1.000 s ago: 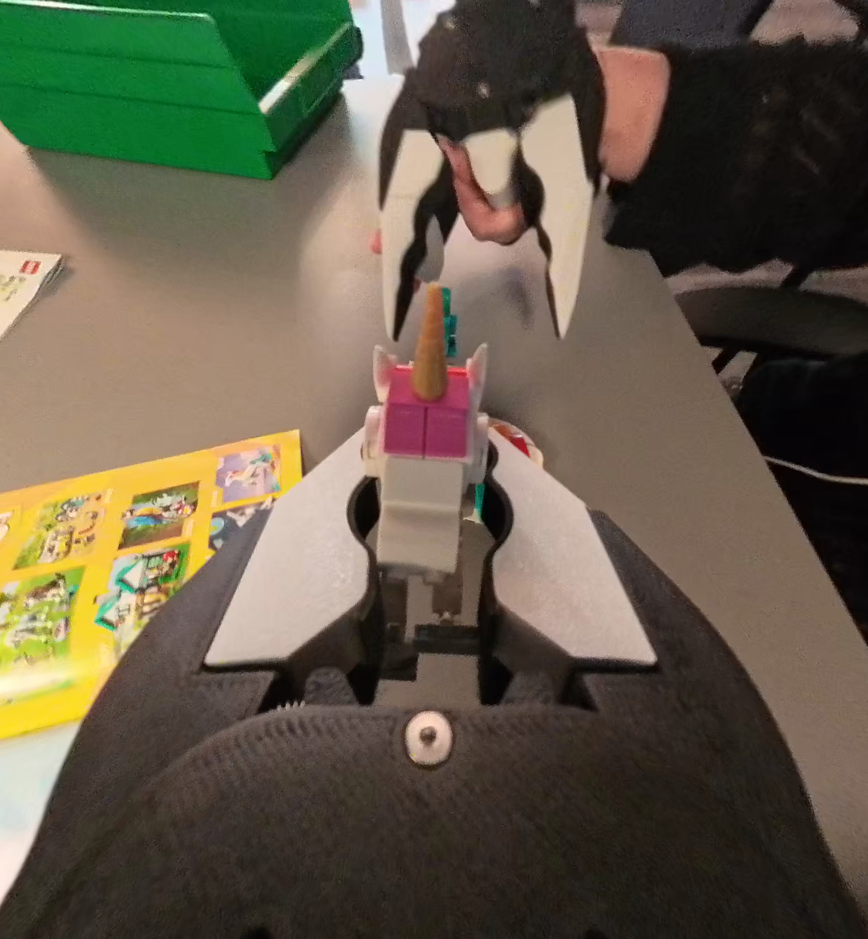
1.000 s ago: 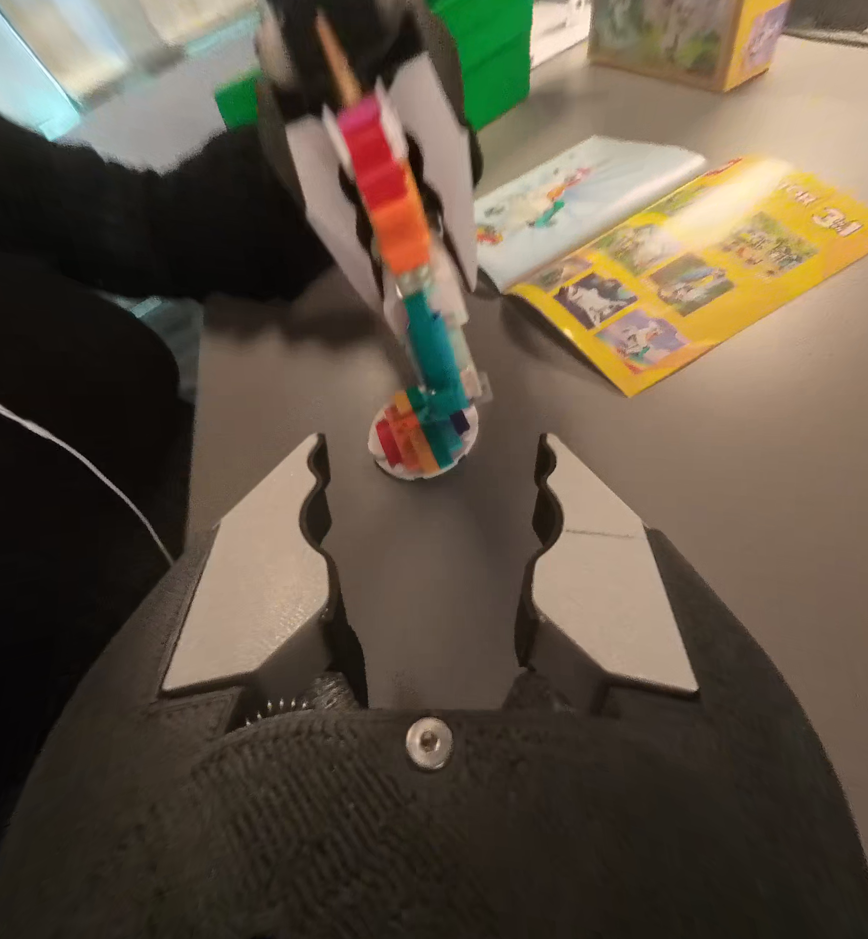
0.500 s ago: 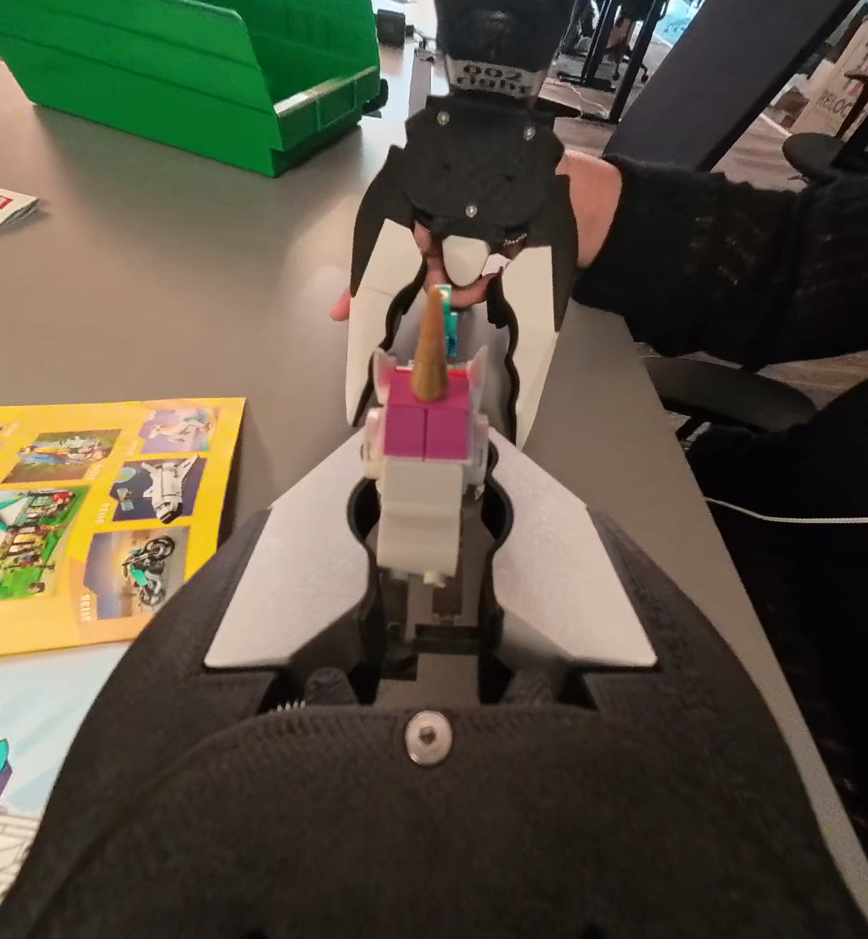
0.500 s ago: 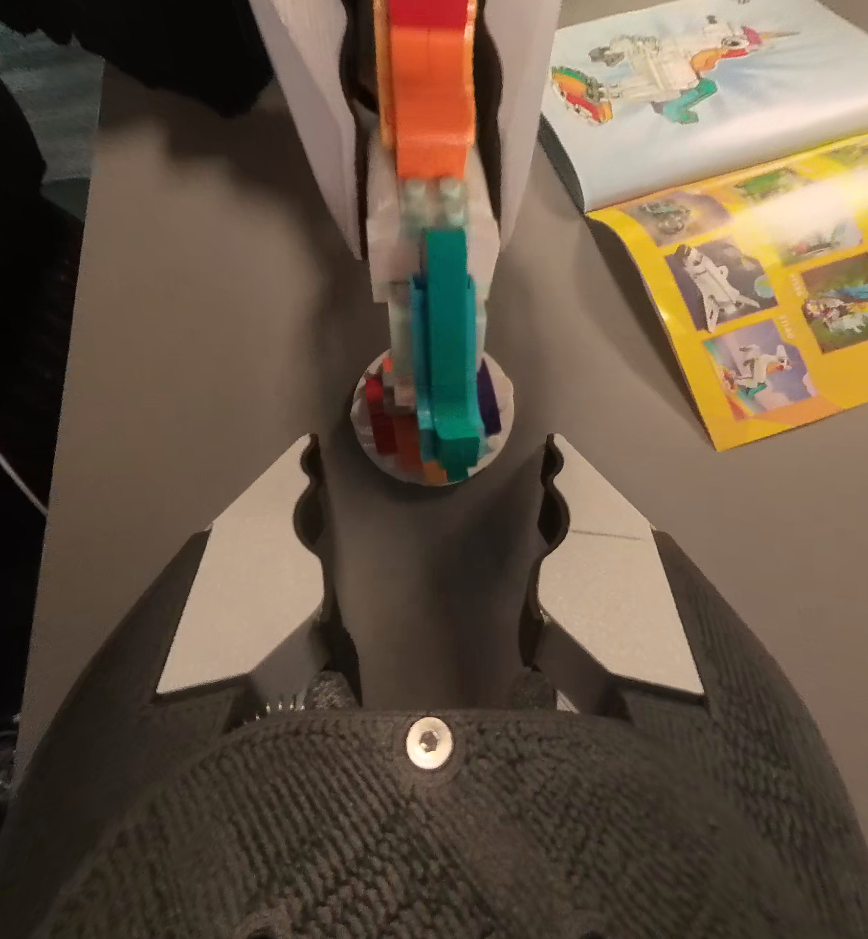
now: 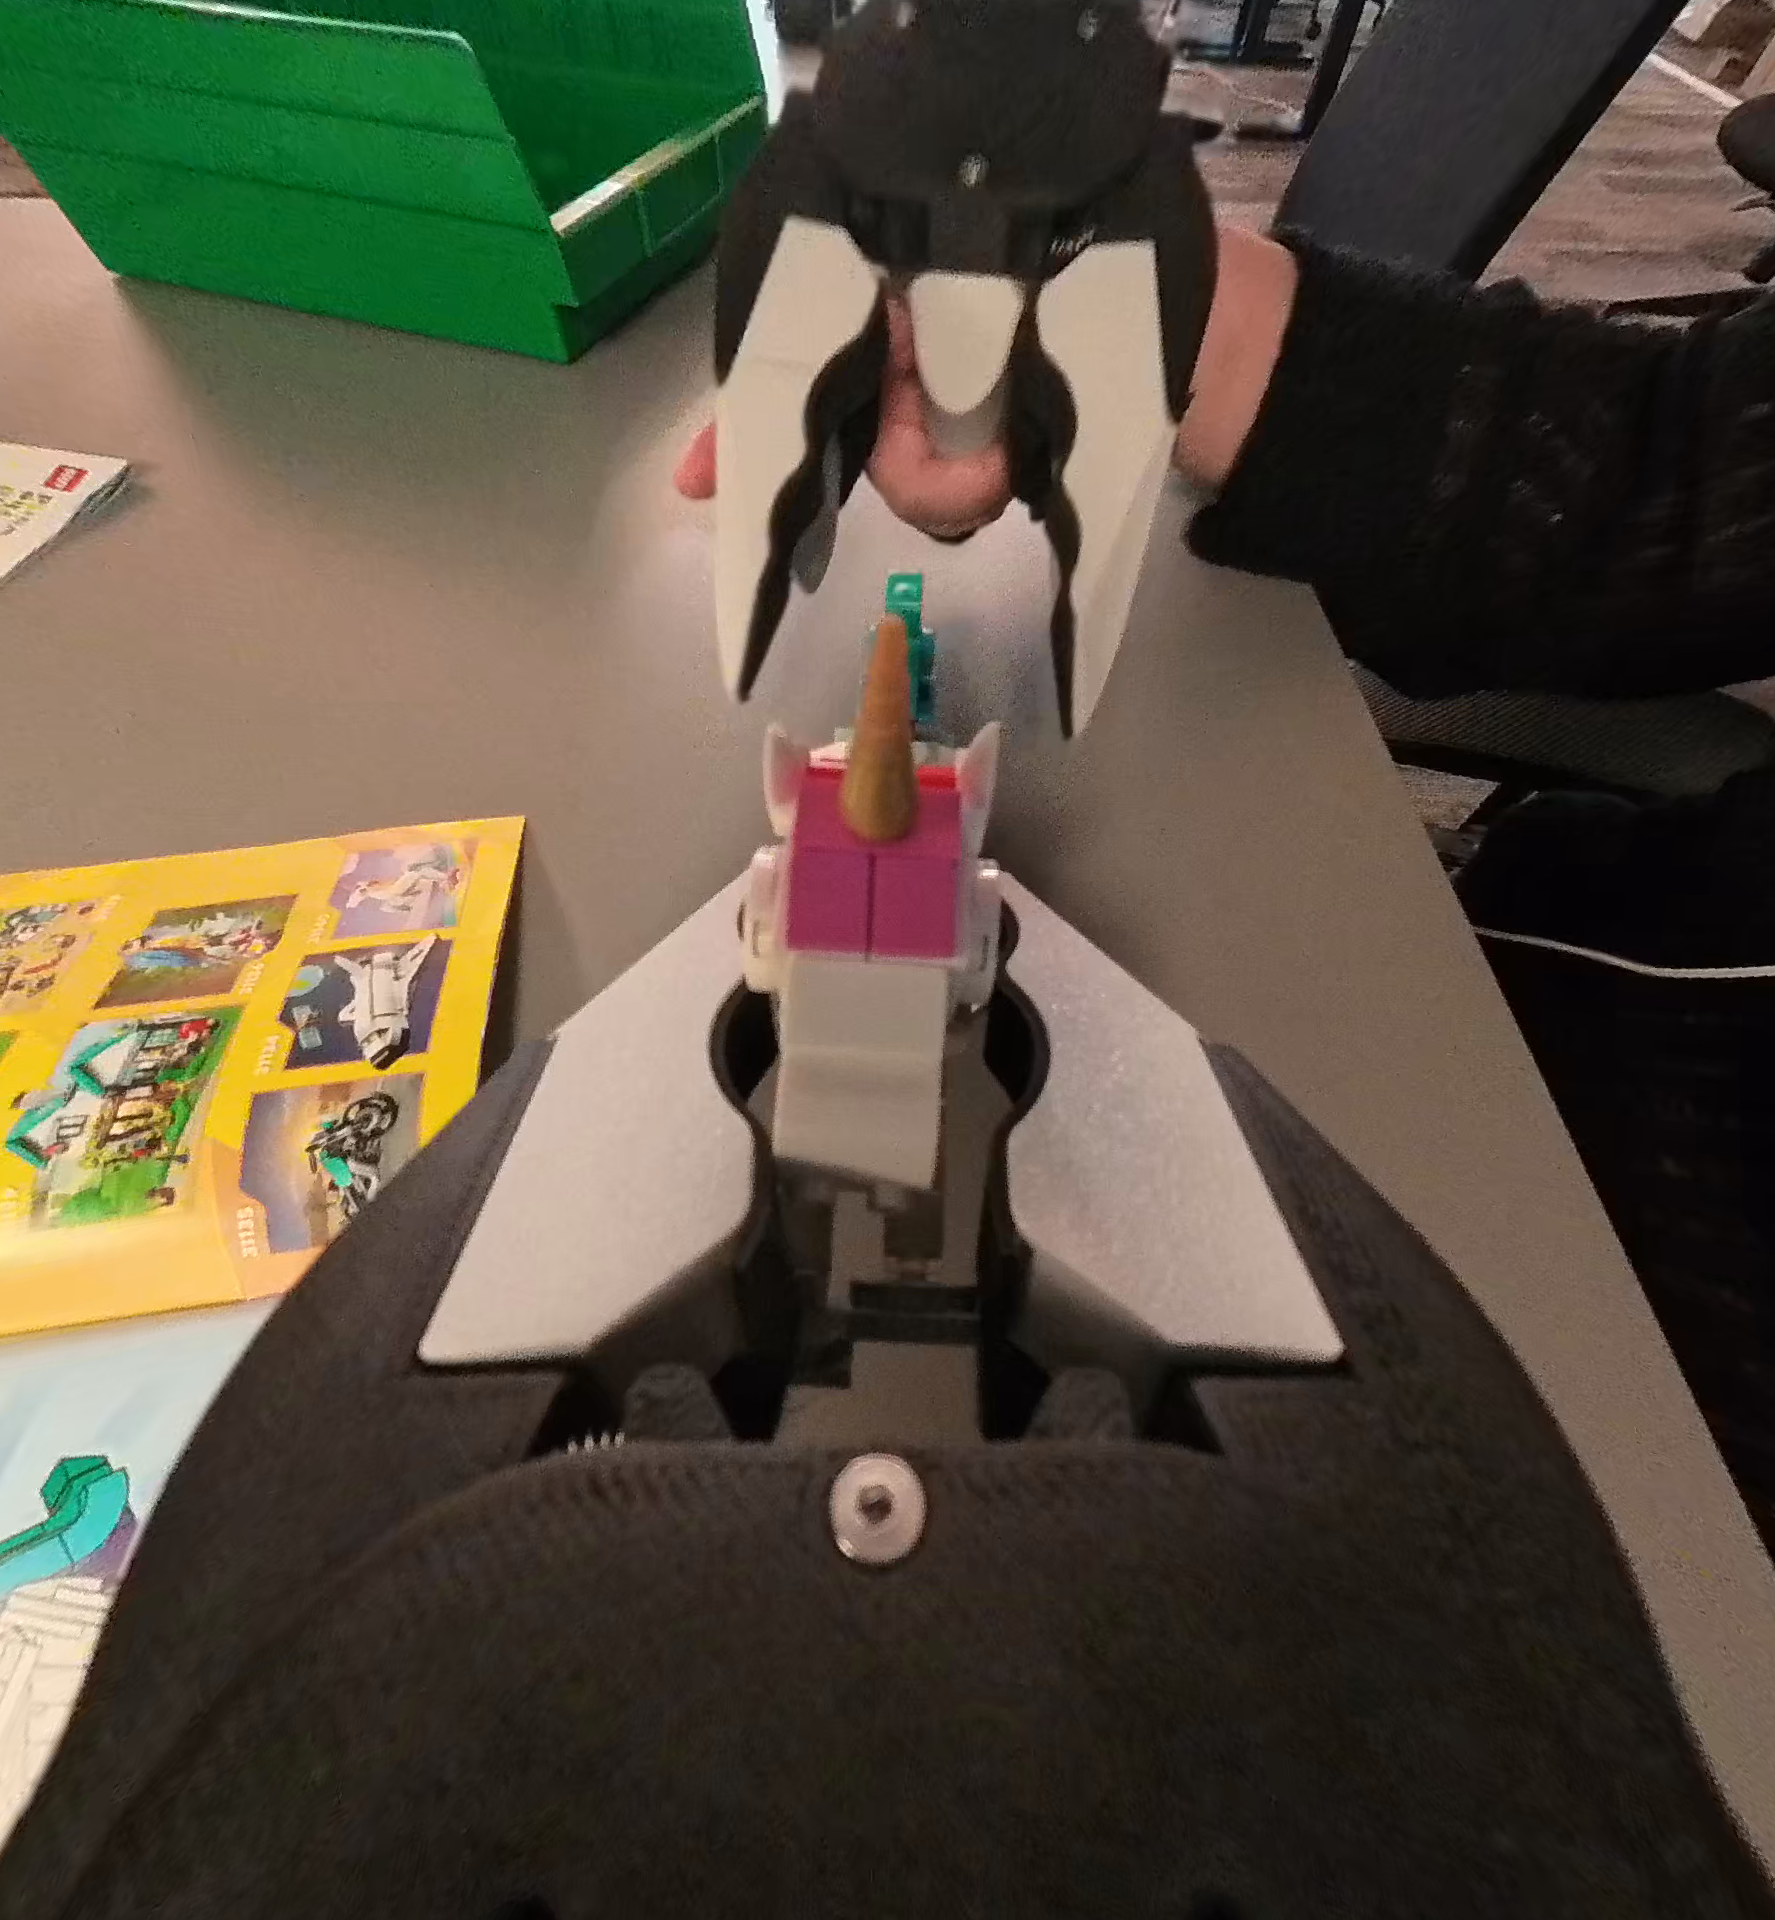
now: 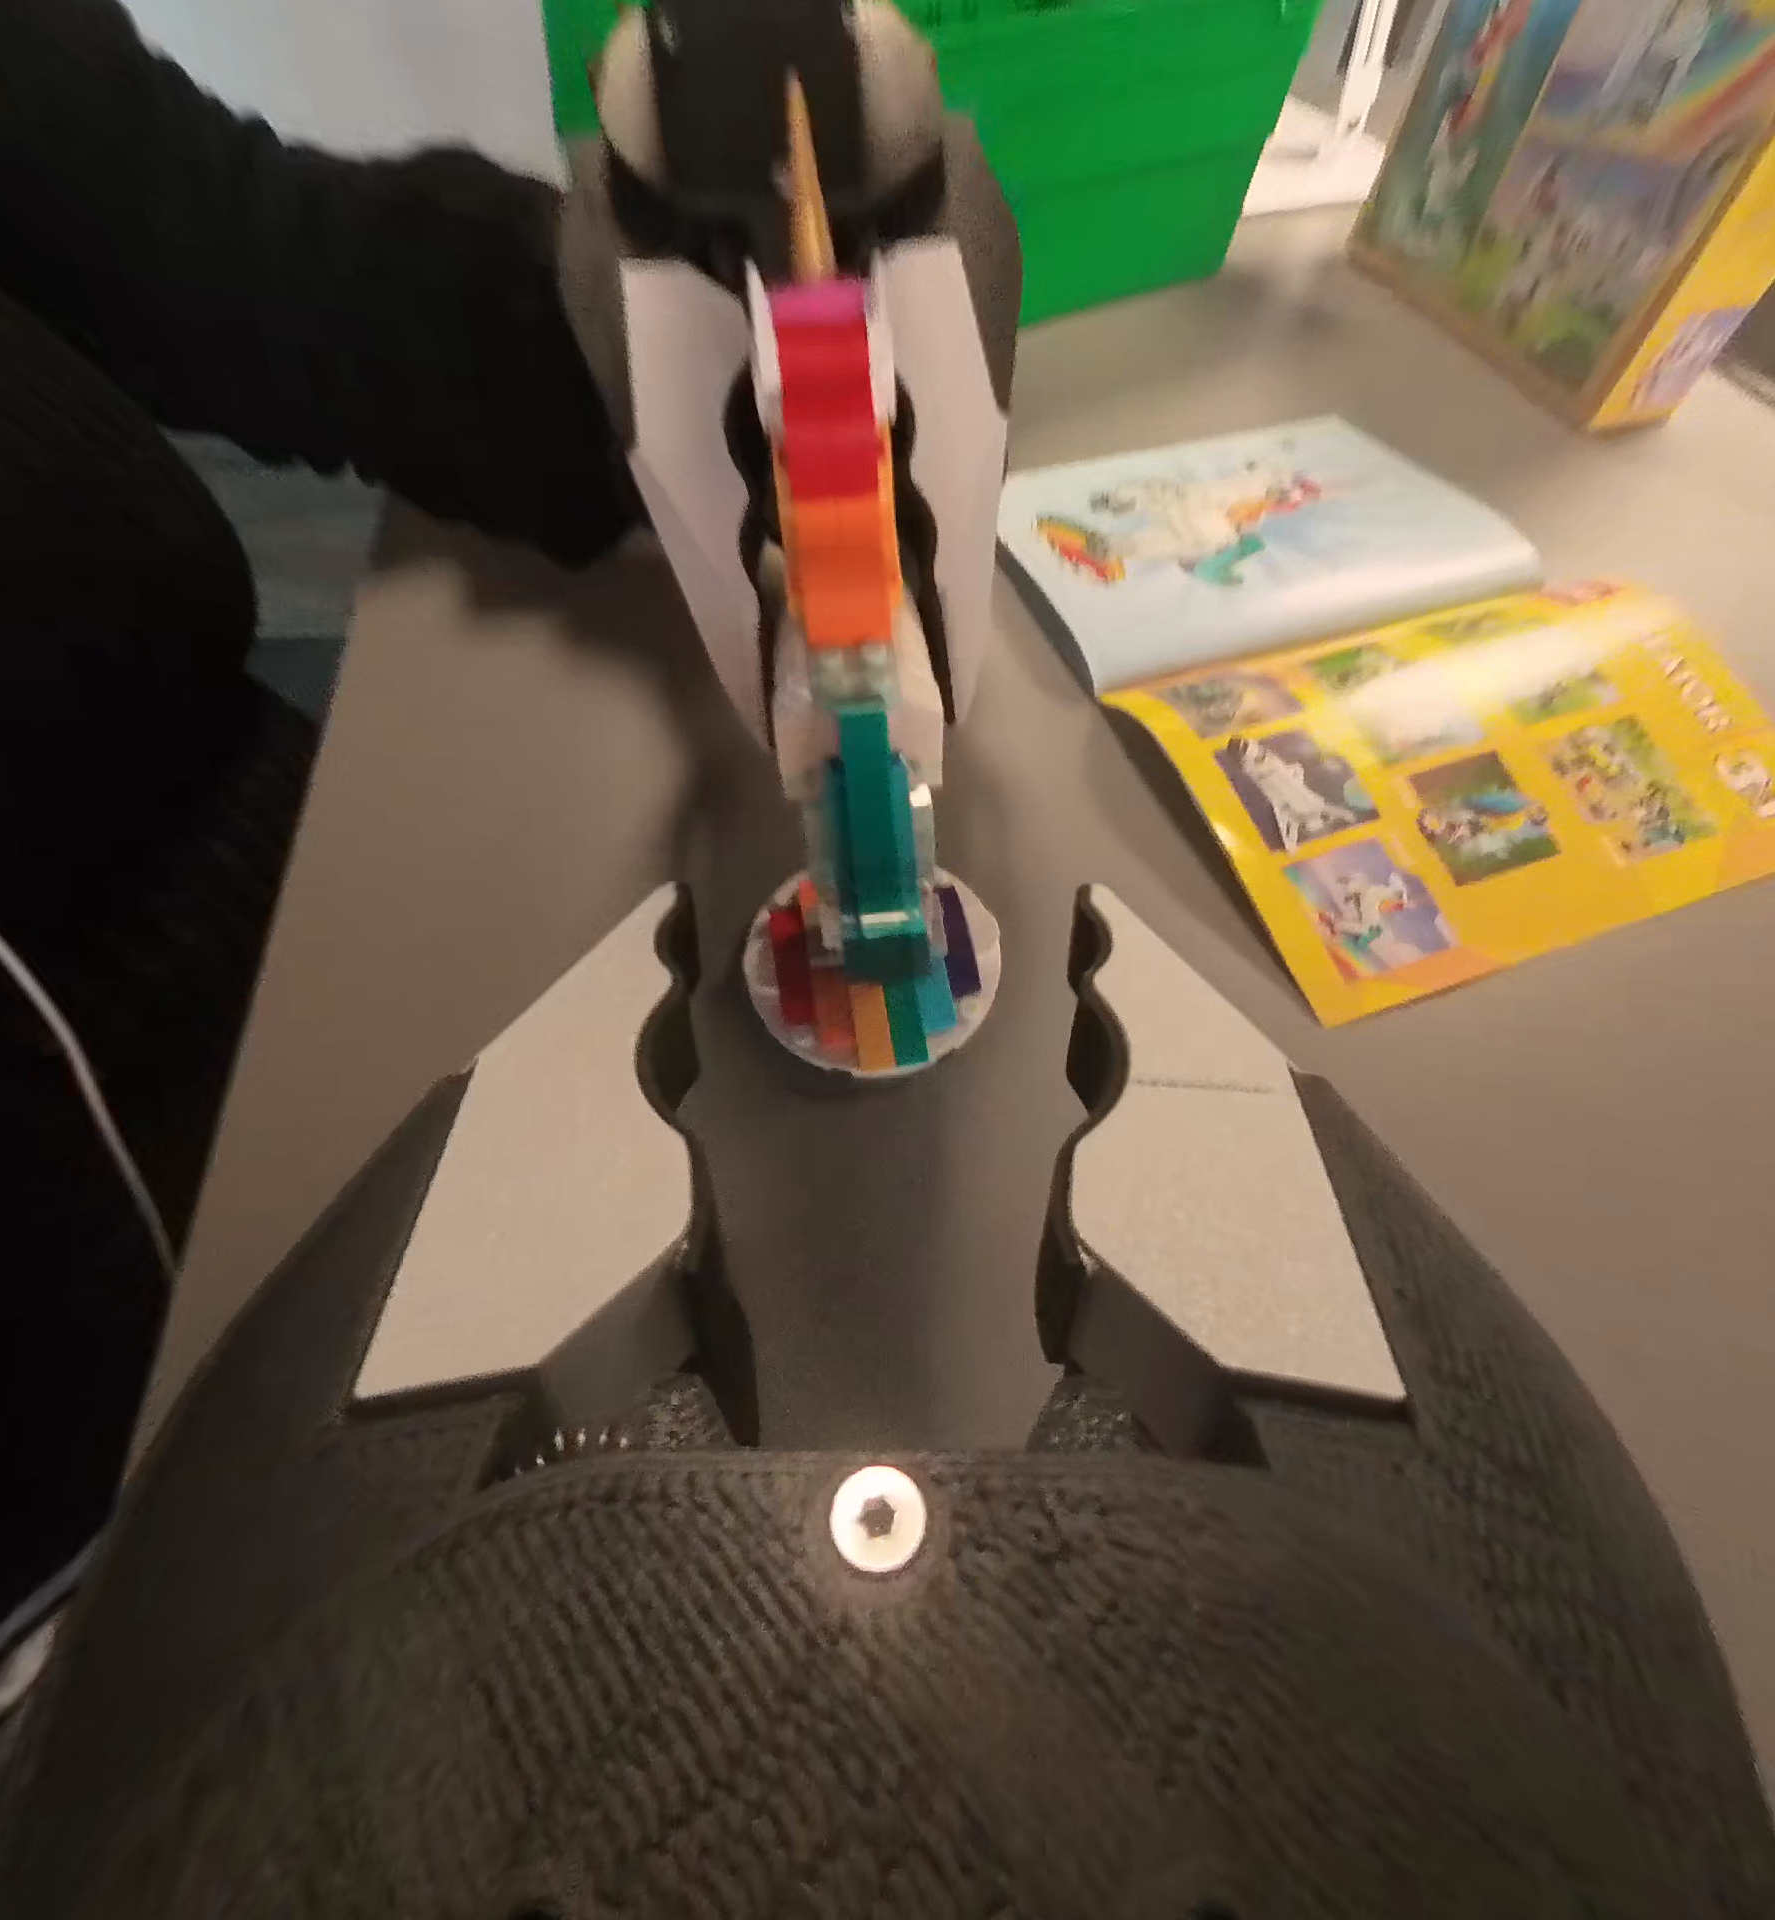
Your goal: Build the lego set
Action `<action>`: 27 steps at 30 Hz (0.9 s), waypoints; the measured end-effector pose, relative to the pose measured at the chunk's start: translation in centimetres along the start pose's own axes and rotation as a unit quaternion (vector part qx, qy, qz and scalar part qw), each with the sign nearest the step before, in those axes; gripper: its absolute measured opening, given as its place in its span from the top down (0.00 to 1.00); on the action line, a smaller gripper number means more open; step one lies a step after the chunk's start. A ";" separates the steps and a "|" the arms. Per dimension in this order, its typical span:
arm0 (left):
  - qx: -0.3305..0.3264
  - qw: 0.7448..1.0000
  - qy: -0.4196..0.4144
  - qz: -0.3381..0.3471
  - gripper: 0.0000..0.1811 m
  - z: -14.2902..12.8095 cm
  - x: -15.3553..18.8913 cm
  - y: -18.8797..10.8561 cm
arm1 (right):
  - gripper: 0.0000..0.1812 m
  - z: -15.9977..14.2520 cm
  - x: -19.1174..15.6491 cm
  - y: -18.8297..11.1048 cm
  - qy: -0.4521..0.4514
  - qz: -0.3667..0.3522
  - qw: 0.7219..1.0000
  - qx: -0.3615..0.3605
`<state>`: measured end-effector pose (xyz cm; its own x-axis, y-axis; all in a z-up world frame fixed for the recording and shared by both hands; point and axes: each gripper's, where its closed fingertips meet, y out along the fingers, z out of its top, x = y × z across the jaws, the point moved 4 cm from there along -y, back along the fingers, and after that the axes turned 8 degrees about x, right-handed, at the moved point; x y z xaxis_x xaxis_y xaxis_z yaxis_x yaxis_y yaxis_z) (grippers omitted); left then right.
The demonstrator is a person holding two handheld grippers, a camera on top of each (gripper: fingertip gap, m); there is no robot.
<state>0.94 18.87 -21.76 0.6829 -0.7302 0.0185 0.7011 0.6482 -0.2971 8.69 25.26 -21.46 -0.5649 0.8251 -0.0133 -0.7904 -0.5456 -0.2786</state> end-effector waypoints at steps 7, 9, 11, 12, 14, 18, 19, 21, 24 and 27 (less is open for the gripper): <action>-0.003 1.000 -0.009 0.008 0.80 -0.2 -0.2 -0.4 | 0.68 -0.2 -0.2 1.8 -0.041 0.010 0.997 -0.068; -0.004 1.000 -0.006 0.009 0.80 -0.2 -0.2 -0.5 | 0.69 -0.4 0.0 2.4 -0.036 0.018 0.997 -0.065; -0.005 1.000 -0.001 0.010 0.80 -0.2 -0.1 -0.5 | 0.72 -0.6 0.0 2.7 -0.025 0.024 0.998 -0.058; -0.006 1.000 0.001 0.010 0.80 -0.2 -0.1 -0.5 | 0.72 -0.6 0.1 2.8 -0.023 0.023 0.998 -0.054; -0.007 1.000 0.002 0.010 0.80 -0.2 -0.1 -0.5 | 0.72 -0.4 0.2 2.7 -0.026 0.019 0.999 -0.040; -0.011 1.000 0.003 0.009 0.80 -0.3 0.0 -0.6 | 0.77 0.3 0.0 2.7 -0.037 0.026 0.999 -0.025; -0.012 1.000 0.003 0.009 0.80 -0.3 0.0 -0.6 | 0.78 0.4 0.0 2.8 -0.040 0.027 0.998 -0.027; -0.015 1.000 0.005 0.010 0.80 -0.3 0.0 -0.6 | 0.80 0.4 0.0 3.1 -0.047 0.031 0.998 -0.032; -0.018 1.000 0.008 0.009 0.80 -0.3 0.1 -0.6 | 0.86 0.3 -0.1 3.4 -0.057 0.033 0.997 -0.044; -0.020 1.000 0.009 0.011 0.80 -0.3 0.2 -0.6 | 0.86 0.1 0.0 3.3 -0.051 0.035 0.997 -0.043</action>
<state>0.61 18.32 -21.84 0.6937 -0.7202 -0.0051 0.6773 0.6548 -0.3354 6.03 23.38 -22.25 -0.6428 0.7636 0.0608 -0.7271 -0.5832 -0.3622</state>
